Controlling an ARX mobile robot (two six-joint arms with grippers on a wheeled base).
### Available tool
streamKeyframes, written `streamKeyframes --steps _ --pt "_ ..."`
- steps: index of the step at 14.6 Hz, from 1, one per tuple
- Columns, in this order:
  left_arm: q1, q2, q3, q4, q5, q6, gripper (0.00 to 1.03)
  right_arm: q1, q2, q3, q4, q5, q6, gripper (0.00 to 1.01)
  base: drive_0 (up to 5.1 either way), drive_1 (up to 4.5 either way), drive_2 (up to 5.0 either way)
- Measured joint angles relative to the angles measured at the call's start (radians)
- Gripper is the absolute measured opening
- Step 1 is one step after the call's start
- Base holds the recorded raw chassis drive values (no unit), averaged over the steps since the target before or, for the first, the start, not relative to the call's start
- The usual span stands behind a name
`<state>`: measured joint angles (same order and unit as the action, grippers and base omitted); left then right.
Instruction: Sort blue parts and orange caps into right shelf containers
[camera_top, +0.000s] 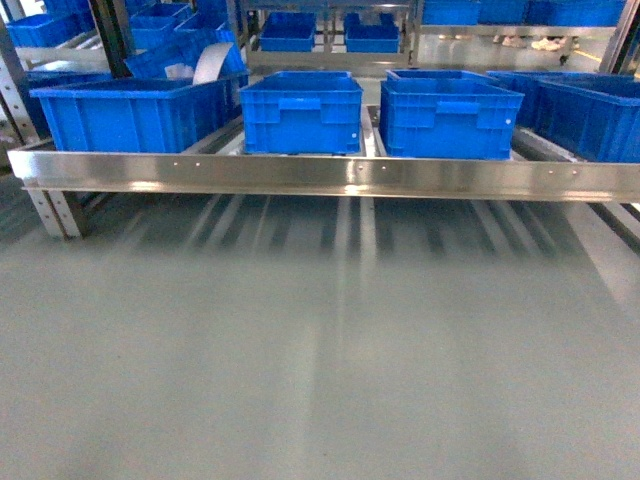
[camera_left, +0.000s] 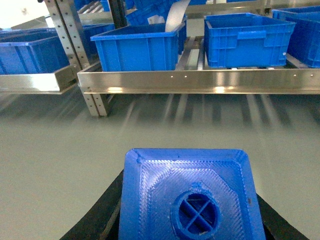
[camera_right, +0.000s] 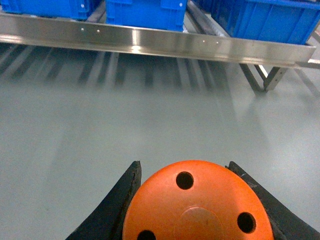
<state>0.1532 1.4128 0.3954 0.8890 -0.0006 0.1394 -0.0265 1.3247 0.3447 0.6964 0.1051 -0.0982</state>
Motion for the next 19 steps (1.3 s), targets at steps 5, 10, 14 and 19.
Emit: streamKeyframes --steps 5,10,14,19 --pt "0.000 0.000 0.000 -0.002 0.000 0.000 0.44 0.000 0.000 0.000 -0.003 0.000 0.000 0.44 0.0 0.00 0.0" --pt "0.000 0.001 -0.001 -0.001 0.000 0.000 0.44 0.000 0.001 0.000 -0.003 0.000 0.000 0.44 0.0 0.00 0.0" --pt "0.000 0.001 -0.001 0.000 0.000 0.000 0.44 0.000 0.001 0.000 -0.001 0.000 0.000 0.44 0.0 0.00 0.0" --pt "0.003 0.000 -0.001 0.000 -0.002 0.000 0.44 0.000 0.000 0.000 0.000 -0.001 0.000 0.44 3.1 1.51 -4.9"
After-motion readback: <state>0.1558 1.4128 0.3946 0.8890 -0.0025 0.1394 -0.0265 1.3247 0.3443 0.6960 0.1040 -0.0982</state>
